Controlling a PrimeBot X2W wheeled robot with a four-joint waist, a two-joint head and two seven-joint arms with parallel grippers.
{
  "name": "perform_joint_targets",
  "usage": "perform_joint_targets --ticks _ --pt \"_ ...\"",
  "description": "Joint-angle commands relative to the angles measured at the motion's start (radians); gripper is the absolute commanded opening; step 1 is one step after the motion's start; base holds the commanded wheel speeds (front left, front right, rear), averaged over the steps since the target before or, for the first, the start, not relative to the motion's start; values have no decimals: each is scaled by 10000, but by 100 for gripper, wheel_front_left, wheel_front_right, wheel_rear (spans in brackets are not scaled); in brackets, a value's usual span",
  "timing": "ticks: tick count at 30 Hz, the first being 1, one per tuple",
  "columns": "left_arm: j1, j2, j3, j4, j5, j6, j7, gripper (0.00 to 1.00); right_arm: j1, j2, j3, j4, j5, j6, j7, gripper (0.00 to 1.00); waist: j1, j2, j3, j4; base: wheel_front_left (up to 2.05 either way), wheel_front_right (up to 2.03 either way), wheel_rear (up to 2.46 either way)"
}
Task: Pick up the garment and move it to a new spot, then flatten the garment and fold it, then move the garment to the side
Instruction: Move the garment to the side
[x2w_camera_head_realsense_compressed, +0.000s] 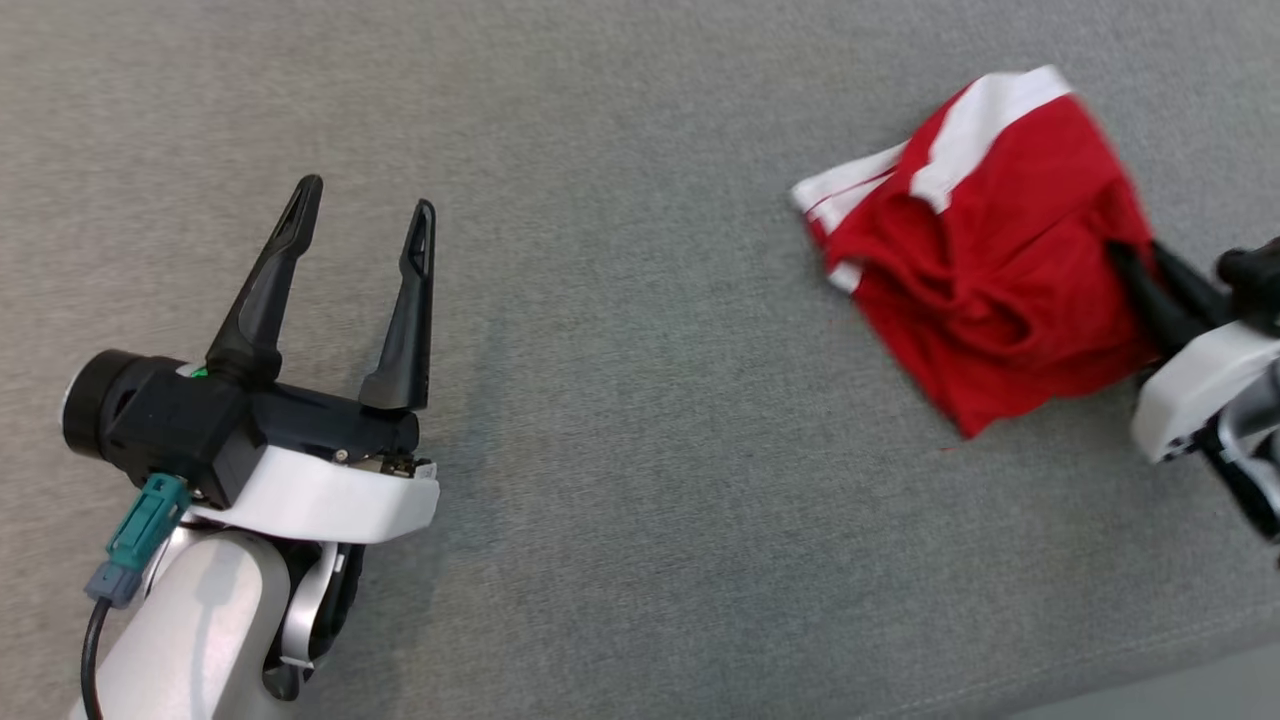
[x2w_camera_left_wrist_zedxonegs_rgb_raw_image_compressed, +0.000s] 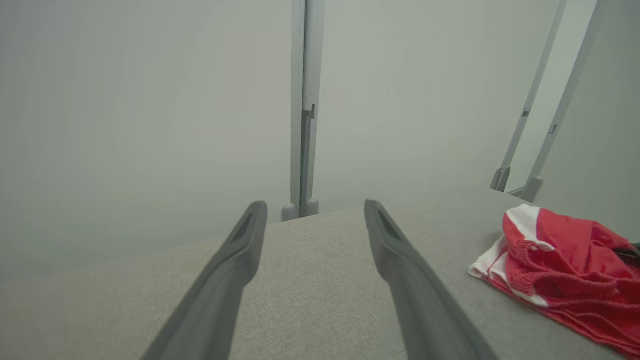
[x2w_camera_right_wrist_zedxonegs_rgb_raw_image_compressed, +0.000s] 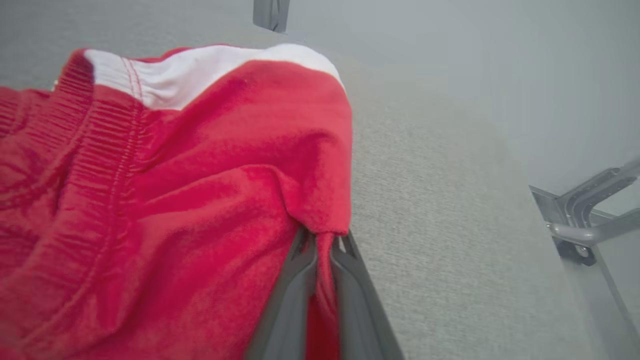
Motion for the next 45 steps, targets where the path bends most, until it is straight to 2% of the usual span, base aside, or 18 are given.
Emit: perform_joint_targets --ticks 1,6,11,15,16,17,19,27,35,39,40,45 --pt "-218 103 13 -46 69 -53 8 100 -121 -129 -54 94 59 -24 -133 0 0 0 382 -385 0 0 0" --pt "-551 298 -122 -412 281 -125 329 100 -655 -1056 -432 862 180 -24 -565 0 0 0 803 -768 0 0 0" --pt "-939 437 -345 -700 512 -243 638 100 -990 -1831 -872 1596 318 -24 -848 0 0 0 1142 -850 0 0 0" --pt "-1147 468 -450 -849 628 -287 793 100 -1278 -1998 -1181 2057 524 -24 -1004 0 0 0 1399 -823 0 0 0" --pt "-1181 473 -453 -854 616 -282 826 100 -1314 -1937 -1217 2203 598 -24 -1046 10 0 0 1452 -820 0 0 0" --pt "-1204 478 -451 -861 609 -277 855 100 -1374 -1882 -1253 2327 650 -24 -1072 26 0 0 1495 -818 0 0 0" --pt "-1221 502 -440 -851 602 -257 867 100 -1526 -1769 -1371 2585 789 -24 -1119 100 0 0 1559 -813 0 0 0" --pt "-1150 461 -373 -646 484 -137 737 100 -1647 -1517 -1837 3211 964 -24 -1231 100 0 0 1389 -756 0 0 0" --pt "-380 322 13 -156 89 228 233 100 -708 -646 -4073 1182 266 -23 -1219 100 0 0 292 -567 0 0 0" --pt "104 177 193 102 -180 406 -57 100 233 129 -4777 -69 -254 -23 -1220 100 0 0 -364 -231 0 0 0" --pt "350 123 289 238 -301 487 -177 100 616 511 -5002 -830 -510 -21 -1222 100 0 0 -672 -17 0 0 0" --pt "829 63 501 415 -534 648 -395 100 1620 1502 -5222 -2215 -1039 -18 -1190 100 0 0 -1178 419 0 0 0"
